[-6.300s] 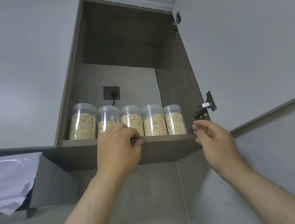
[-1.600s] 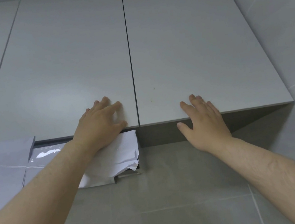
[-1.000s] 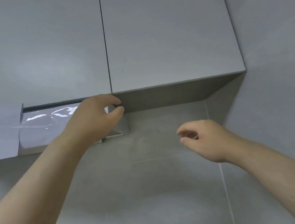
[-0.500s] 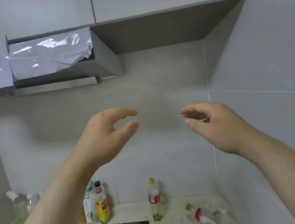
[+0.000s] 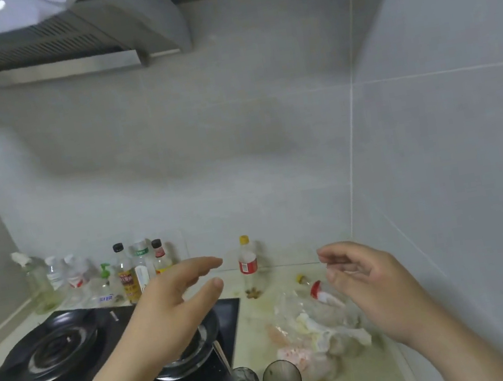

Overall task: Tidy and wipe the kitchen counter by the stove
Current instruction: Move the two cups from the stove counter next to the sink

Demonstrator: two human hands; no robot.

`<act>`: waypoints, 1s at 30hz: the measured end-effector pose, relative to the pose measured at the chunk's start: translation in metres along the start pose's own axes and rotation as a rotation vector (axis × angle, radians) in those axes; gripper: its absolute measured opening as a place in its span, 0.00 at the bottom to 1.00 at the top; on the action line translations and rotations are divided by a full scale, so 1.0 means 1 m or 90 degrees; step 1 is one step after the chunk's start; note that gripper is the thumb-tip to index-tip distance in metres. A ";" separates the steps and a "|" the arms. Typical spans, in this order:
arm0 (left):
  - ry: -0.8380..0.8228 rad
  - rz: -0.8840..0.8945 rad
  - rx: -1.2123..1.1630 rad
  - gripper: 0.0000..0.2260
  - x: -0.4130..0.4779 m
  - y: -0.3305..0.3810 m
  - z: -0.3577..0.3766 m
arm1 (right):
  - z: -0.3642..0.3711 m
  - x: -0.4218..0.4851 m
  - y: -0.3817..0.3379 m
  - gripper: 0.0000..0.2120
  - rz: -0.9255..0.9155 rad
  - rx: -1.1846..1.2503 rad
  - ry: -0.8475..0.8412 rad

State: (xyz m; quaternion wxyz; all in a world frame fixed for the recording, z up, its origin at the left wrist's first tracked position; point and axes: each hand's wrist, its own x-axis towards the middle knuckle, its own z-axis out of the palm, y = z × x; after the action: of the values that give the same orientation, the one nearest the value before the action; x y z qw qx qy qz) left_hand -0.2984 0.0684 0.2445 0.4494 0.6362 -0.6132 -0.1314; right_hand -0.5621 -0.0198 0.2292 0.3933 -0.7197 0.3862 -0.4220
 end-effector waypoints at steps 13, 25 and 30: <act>-0.069 -0.177 -0.008 0.12 -0.057 -0.062 0.052 | 0.032 -0.038 0.101 0.15 0.148 -0.006 -0.063; -0.187 -0.312 0.054 0.23 -0.060 -0.165 0.075 | 0.097 -0.045 0.185 0.22 0.278 -0.110 -0.178; -0.240 -0.321 0.055 0.31 -0.046 -0.206 0.088 | 0.113 -0.033 0.207 0.27 0.318 -0.166 -0.201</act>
State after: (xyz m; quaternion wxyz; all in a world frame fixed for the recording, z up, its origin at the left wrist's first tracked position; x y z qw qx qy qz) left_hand -0.2352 0.0417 0.0265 0.2535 0.7509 -0.5141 -0.3281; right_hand -0.5163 -0.0447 -0.0029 0.4441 -0.7037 0.5359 -0.1429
